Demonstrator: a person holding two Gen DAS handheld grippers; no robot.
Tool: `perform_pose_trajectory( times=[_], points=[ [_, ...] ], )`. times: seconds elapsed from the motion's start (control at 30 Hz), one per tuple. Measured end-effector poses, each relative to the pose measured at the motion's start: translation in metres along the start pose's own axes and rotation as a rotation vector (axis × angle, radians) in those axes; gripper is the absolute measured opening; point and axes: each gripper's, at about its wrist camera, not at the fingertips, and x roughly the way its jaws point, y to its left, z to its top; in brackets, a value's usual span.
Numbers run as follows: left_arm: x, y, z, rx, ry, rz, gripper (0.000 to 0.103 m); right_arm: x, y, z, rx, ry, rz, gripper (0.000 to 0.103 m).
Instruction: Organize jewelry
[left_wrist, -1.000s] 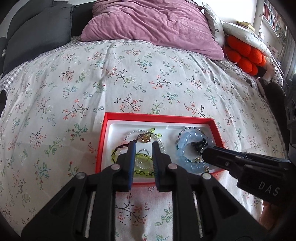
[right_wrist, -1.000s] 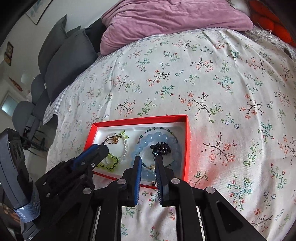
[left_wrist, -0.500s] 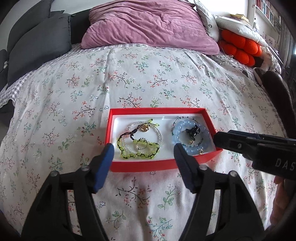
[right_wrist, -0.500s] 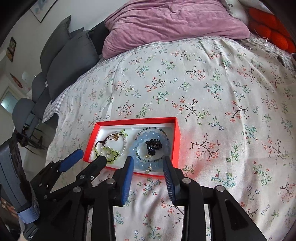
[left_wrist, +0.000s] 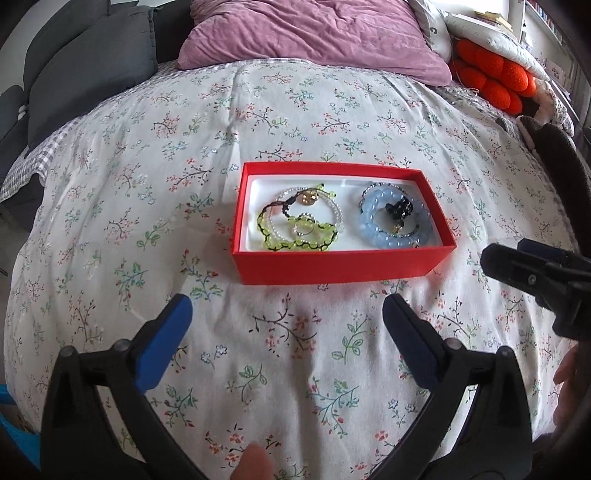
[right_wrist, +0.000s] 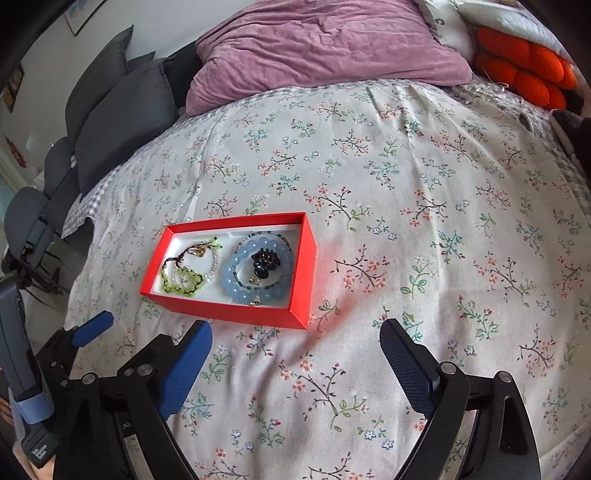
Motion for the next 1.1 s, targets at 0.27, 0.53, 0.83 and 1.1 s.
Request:
perform_pose_trajectory(
  times=[0.27,0.53,0.83,1.1],
  points=[
    [-0.006,0.013,-0.018,-0.028,0.05,0.016,0.102,-0.003,0.002,-0.026,-0.106,0.053,-0.111,0.103],
    [-0.018,0.01,-0.034,-0.036,0.068,0.057,0.102,-0.007,0.011,-0.047,-0.099,0.101,-0.131,0.103],
    [-0.018,0.013,-0.035,-0.043,0.081,0.07,0.102,0.001,0.019,-0.048,-0.135,0.11,-0.177,0.103],
    [-0.019,0.015,-0.037,-0.043,0.087,0.068,0.102,0.002,0.023,-0.046,-0.138,0.106,-0.172,0.103]
  ],
)
